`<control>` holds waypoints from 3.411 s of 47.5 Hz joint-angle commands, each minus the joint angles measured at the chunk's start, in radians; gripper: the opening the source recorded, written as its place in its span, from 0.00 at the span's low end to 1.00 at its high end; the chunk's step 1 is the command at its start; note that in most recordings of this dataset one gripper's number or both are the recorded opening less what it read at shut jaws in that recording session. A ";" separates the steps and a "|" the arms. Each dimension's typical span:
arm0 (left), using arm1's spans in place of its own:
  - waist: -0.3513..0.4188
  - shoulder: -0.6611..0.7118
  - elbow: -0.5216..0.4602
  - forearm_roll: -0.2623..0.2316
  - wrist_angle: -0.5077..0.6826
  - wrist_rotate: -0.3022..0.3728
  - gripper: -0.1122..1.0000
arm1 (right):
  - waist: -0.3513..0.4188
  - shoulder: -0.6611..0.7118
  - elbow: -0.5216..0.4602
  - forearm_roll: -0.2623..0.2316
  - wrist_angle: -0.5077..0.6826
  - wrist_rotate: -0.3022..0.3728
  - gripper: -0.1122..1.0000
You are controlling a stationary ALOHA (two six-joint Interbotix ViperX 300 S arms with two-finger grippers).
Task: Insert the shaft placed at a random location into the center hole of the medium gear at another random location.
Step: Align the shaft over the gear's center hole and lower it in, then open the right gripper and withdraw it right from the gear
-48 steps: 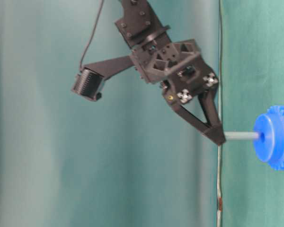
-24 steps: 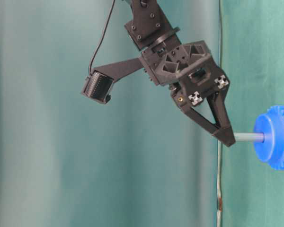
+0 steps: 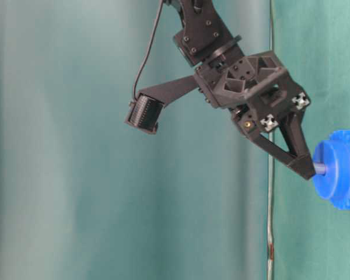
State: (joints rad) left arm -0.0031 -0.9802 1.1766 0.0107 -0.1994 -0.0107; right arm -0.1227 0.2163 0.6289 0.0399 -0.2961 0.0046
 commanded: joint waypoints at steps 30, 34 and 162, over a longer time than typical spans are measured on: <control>0.003 0.012 -0.023 0.003 -0.003 0.002 0.10 | 0.003 0.002 -0.020 0.003 -0.028 0.000 0.22; 0.003 0.012 -0.023 0.003 0.000 0.002 0.10 | 0.003 0.002 -0.021 0.003 -0.028 0.000 0.21; 0.003 0.005 -0.025 0.003 0.003 -0.002 0.10 | 0.003 -0.313 0.172 0.003 0.146 0.005 0.88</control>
State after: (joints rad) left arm -0.0031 -0.9802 1.1766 0.0107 -0.1933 -0.0107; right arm -0.1212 -0.0752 0.8115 0.0414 -0.1503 0.0046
